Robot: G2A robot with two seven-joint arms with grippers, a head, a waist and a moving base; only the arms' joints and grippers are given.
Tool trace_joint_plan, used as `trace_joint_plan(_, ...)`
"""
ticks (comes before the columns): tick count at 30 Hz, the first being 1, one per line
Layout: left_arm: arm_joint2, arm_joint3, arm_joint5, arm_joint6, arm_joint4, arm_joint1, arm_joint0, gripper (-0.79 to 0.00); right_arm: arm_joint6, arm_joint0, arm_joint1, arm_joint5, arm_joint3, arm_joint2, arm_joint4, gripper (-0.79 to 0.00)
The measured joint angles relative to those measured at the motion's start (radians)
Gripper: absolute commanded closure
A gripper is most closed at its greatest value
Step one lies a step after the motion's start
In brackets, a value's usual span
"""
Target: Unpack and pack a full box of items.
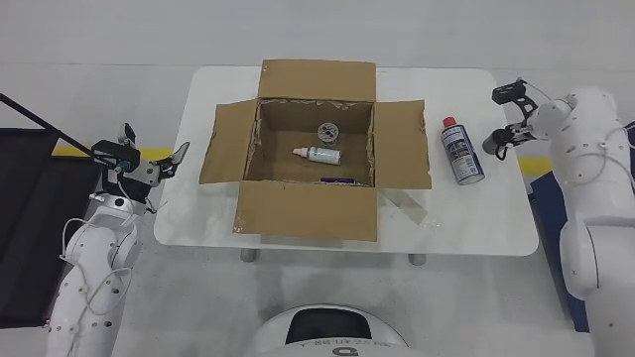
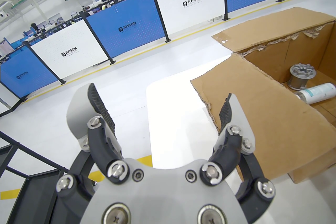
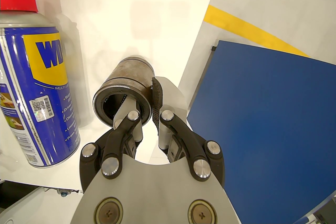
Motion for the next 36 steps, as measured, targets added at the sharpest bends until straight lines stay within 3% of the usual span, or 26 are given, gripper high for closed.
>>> trace_joint_plan(5,0.0,0.0,0.0,0.0,0.0,0.0,0.0,-0.785,-0.001,0.034,-0.013,-0.029,0.055,-0.029,0.0,-0.018)
trace_joint_plan(6,0.0,0.0,0.0,0.0,0.0,0.0,0.0,-0.785,-0.004,0.04,-0.016,-0.03,0.066,-0.035,0.0,-0.12)
trace_joint_plan(8,0.0,0.0,0.0,0.0,0.0,0.0,0.0,-0.785,-0.008,0.049,-0.021,-0.029,0.08,-0.044,-0.001,-0.234)
trace_joint_plan(11,0.0,0.0,0.0,0.0,0.0,0.0,0.0,-0.785,-0.008,0.061,-0.03,-0.021,0.099,-0.063,-0.011,-0.299)
trace_joint_plan(17,0.0,0.0,0.0,0.0,0.0,0.0,0.0,-0.785,-0.026,0.084,-0.039,-0.032,0.132,-0.081,-0.007,-0.296)
trace_joint_plan(28,0.0,0.0,0.0,0.0,0.0,0.0,0.0,-0.785,-0.049,0.134,-0.004,-0.119,0.181,-0.052,0.026,-0.323)
trace_joint_plan(32,0.0,0.0,0.0,0.0,0.0,0.0,0.0,-0.785,-0.052,0.153,0.023,-0.201,0.194,-0.024,0.059,-0.256)
trace_joint_plan(36,0.0,0.0,0.0,0.0,0.0,0.0,0.0,-0.785,-0.075,0.176,0.064,-0.326,0.211,0.031,0.136,-0.348)
